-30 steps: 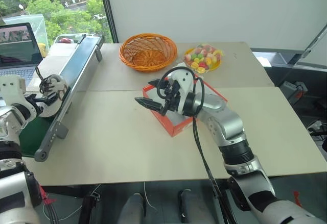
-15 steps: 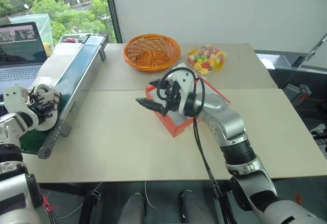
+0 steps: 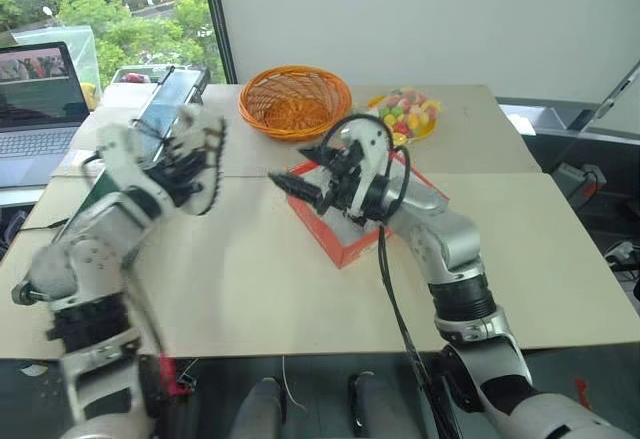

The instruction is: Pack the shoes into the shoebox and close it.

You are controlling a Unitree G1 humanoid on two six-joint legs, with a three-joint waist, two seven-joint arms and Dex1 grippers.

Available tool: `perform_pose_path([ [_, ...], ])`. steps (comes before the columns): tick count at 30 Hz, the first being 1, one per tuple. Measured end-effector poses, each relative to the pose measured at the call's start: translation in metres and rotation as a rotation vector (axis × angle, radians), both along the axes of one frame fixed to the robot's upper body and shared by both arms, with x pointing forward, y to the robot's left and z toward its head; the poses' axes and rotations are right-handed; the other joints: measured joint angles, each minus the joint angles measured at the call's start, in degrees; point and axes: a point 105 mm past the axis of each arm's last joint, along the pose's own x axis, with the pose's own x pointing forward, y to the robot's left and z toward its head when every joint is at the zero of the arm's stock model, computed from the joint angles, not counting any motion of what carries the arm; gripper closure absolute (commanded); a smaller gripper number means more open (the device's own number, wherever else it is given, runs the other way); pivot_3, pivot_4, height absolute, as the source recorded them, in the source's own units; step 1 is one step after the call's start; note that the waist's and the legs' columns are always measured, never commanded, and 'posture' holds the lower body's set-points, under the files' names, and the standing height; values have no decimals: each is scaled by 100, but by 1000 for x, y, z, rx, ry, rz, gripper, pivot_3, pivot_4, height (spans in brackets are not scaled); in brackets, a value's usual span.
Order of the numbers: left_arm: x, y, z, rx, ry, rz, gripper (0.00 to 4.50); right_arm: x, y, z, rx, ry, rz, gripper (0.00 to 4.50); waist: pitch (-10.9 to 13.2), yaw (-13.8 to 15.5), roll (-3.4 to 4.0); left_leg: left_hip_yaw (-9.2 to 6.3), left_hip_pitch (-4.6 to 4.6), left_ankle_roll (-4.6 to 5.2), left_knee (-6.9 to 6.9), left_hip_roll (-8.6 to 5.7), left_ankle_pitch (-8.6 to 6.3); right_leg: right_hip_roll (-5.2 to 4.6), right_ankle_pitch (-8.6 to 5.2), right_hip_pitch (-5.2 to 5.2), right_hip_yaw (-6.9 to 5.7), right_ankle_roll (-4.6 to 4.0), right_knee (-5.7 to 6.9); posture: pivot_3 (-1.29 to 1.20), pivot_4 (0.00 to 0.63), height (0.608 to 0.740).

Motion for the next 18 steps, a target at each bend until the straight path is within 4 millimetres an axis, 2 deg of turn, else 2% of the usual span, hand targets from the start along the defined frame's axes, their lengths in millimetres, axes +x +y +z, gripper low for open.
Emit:
perform_pose_path([
  [6,-3,-47,4,-82,0,-61,4072,9,-10,2,91,94,-57,0,0,7,0,4,-2,1,1,-1,0,1,0,1,2,0,-3,0,150,740],
  [9,-6,-68,7,-112,0,-113,4072,9,-7,2,105,110,-54,0,0,21,0,4,-5,1,3,-2,0,1,0,2,1,0,-4,0,150,740],
  [13,-6,-80,11,-137,10,-119,4072,11,-12,5,120,115,-78,0,0,10,0,6,-2,1,3,-1,0,4,0,2,2,0,-5,0,150,740],
  [18,-11,-86,24,-153,-6,-117,4072,10,-14,17,182,108,-67,0,0,4,0,6,-5,1,3,-1,-1,3,0,2,3,0,-9,0,150,740],
])
